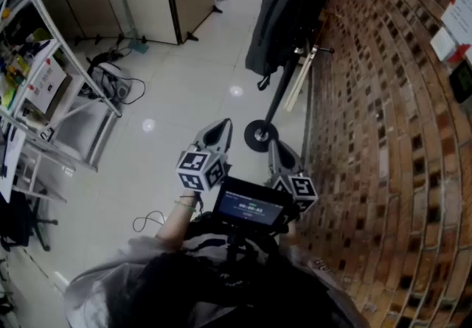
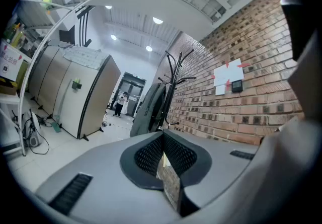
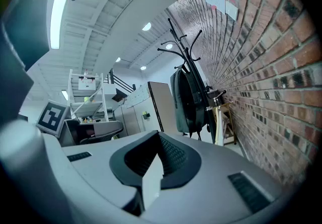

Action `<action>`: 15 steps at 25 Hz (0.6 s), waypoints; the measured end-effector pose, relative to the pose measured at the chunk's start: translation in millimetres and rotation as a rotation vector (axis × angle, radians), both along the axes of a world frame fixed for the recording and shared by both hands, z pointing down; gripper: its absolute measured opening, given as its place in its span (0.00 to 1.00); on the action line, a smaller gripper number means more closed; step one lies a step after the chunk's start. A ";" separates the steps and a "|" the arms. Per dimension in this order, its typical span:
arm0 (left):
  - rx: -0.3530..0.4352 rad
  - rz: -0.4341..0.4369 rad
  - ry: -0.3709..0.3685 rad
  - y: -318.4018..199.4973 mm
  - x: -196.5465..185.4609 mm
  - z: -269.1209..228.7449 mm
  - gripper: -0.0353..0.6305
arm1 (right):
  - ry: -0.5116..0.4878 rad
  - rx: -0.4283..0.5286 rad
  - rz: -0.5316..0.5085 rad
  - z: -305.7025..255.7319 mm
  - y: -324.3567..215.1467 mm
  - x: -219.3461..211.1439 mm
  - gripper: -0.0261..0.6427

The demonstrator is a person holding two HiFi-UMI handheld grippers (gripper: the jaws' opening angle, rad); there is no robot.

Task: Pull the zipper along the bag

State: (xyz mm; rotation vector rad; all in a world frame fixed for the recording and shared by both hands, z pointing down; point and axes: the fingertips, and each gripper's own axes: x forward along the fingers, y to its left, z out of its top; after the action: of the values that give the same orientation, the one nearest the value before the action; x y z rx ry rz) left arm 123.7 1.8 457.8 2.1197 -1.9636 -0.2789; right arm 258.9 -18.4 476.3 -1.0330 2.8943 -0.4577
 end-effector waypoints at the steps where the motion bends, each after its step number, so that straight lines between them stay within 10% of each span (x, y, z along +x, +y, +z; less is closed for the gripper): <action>1: -0.001 0.001 -0.003 -2.5 0.8 -0.2 0.06 | -0.004 -0.006 -0.001 0.3 -1.9 -0.2 0.04; 15: -0.004 0.015 -0.007 -46.3 -22.8 3.3 0.06 | -0.003 -0.027 -0.027 4.1 -38.6 -33.9 0.04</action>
State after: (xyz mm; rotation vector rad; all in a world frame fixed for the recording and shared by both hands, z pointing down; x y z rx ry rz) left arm 100.9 -44.5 461.1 2.1347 -1.9501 -0.2647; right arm 225.0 -57.0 480.3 -0.9968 2.9103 -0.5009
